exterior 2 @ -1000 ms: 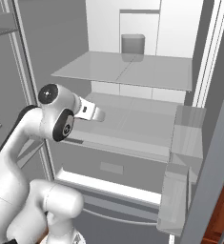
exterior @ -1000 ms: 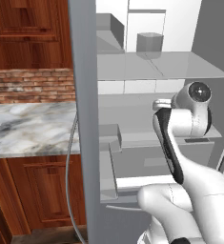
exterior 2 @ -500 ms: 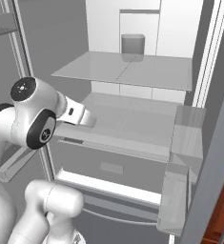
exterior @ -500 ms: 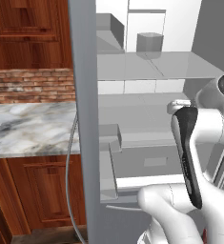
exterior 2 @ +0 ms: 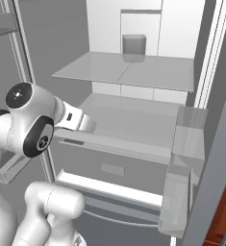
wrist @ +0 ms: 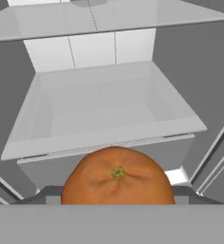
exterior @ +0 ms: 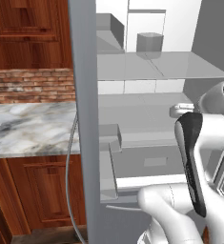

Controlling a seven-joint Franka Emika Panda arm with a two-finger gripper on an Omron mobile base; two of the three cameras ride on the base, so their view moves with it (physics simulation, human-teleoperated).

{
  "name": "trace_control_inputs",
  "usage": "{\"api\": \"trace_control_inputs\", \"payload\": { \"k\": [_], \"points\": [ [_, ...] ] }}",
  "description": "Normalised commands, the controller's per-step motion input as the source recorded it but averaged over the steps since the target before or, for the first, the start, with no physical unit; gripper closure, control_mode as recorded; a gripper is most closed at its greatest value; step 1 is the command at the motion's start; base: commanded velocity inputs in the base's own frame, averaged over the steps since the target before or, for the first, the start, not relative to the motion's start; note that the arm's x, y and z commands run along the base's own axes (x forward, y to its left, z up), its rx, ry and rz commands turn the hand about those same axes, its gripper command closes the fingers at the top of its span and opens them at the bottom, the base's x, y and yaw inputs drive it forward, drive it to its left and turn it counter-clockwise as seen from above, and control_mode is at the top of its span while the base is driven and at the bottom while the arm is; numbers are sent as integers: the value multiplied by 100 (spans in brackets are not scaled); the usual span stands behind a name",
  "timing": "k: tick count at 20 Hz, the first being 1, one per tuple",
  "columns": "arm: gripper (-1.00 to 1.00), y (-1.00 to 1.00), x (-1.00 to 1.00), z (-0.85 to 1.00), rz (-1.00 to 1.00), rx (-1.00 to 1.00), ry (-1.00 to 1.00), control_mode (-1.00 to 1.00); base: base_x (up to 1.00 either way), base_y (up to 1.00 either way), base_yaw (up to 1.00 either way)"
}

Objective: Pick the two tangerines from the fridge and place them on the plate next to the blender to make a fruit smoothie.

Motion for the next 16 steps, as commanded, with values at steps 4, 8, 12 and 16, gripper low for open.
{"api": "trace_control_inputs", "payload": {
  "k": [4, 8, 12, 16],
  "points": [
    [100, 0, -2, 0, 0, 0, 0, 100, -33, 0, 0],
    [100, 0, 0, 0, 0, 0, 0, 100, -88, 4, -3],
    [100, 0, 0, 0, 0, 0, 0, 100, -89, 1, -38],
    [100, 0, 0, 0, 0, 0, 0, 100, -90, 0, -69]
  ]
}}
